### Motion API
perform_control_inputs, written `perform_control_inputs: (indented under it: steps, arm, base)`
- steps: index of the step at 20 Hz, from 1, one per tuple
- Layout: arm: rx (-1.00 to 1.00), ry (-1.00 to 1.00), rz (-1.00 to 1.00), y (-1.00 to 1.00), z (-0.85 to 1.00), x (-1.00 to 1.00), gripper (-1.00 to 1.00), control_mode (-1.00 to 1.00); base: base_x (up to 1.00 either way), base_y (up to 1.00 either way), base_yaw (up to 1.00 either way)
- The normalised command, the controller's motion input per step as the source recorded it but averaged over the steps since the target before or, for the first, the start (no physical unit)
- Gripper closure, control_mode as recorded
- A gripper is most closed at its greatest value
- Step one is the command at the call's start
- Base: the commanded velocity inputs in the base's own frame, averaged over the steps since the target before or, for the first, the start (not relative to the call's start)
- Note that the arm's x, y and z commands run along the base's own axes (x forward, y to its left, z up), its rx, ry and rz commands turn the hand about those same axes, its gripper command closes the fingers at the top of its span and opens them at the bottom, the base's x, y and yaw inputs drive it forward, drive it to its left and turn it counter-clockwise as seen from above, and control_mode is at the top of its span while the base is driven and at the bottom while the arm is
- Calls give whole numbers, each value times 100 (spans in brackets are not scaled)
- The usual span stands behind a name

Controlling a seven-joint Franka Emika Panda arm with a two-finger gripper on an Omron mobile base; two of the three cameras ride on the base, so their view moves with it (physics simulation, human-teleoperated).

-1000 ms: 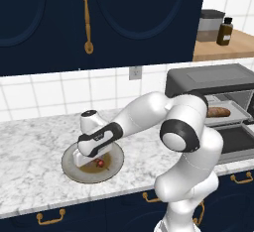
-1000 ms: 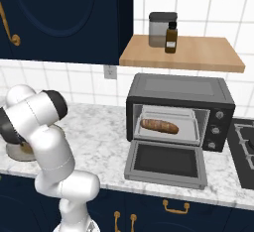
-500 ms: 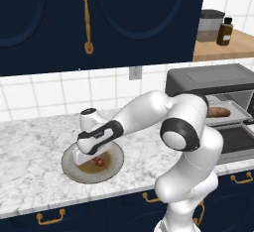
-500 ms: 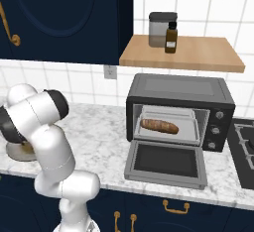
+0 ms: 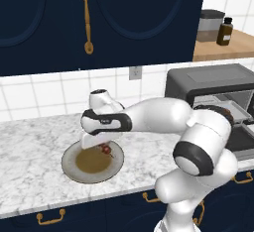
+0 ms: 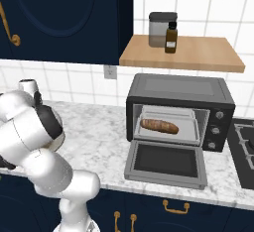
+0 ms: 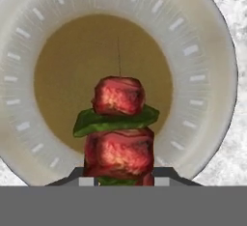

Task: Pick up the kebab skewer and baguette bread, and place them inside the toaster oven. Close the toaster oven door and start by setting the timer.

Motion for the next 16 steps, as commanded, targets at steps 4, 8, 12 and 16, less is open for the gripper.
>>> perform_control_inputs:
  steps: [4, 8, 12, 16]
  arm:
    - [6, 1, -14, -92, 42, -18, 100, -100]
    - [3, 2, -24, -84, 28, -23, 100, -100]
    - [5, 6, -38, -84, 25, -22, 100, -100]
    - [6, 5, -44, -73, 29, -3, 100, -100]
  base:
    - [0, 0, 0]
    - [0, 0, 0]
    - [0, 0, 0]
    - [0, 0, 0]
